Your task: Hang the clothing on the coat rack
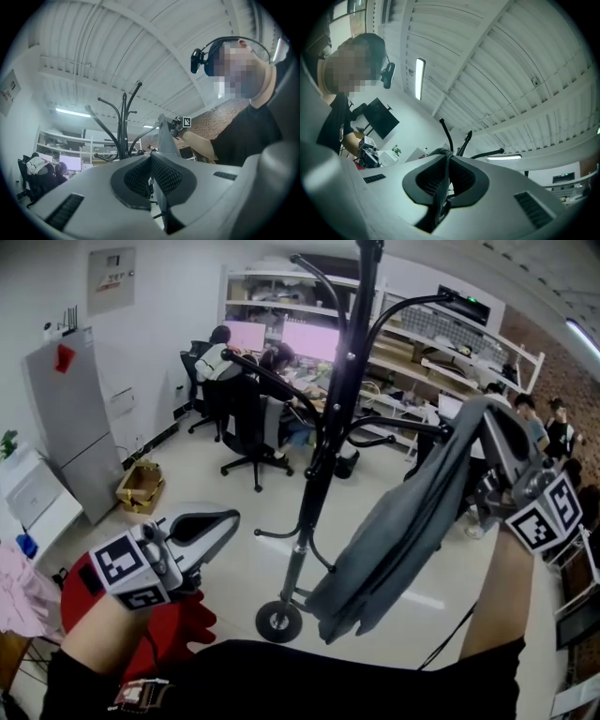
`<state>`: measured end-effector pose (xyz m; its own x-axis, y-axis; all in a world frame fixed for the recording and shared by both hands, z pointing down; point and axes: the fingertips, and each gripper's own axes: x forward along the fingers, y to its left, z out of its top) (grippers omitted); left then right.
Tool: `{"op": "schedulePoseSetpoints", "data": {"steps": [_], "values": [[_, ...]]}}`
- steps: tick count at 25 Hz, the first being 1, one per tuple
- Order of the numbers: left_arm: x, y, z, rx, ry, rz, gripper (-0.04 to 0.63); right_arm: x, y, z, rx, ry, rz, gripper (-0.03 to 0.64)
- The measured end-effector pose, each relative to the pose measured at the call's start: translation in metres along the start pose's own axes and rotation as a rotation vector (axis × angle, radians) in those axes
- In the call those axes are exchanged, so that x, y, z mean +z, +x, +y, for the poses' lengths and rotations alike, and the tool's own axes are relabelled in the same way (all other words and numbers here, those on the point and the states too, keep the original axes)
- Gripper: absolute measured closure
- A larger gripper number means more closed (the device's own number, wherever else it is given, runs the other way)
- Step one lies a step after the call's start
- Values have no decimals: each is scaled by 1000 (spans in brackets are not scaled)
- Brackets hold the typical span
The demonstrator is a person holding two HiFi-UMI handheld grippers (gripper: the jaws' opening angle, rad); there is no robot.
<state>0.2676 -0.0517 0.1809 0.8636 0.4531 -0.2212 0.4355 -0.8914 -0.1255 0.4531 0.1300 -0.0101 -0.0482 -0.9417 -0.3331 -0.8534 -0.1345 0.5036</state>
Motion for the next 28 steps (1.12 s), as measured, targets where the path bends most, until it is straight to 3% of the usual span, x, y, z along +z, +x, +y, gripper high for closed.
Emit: {"op": "schedulePoseSetpoints", "data": {"steps": [11, 18, 22, 28], "values": [[-10, 1, 8, -2, -21, -7, 603, -5, 27, 4, 12, -111, 138, 600], [-14, -4, 10, 17, -18, 10, 603, -14, 55, -17, 19, -27, 147, 600], [-14, -6, 11, 22, -27, -3, 603, -28, 66, -13, 70, 20, 183, 597], [-24, -10, 18, 30, -52, 8, 603, -45, 49, -21, 80, 89, 219, 592]]}}
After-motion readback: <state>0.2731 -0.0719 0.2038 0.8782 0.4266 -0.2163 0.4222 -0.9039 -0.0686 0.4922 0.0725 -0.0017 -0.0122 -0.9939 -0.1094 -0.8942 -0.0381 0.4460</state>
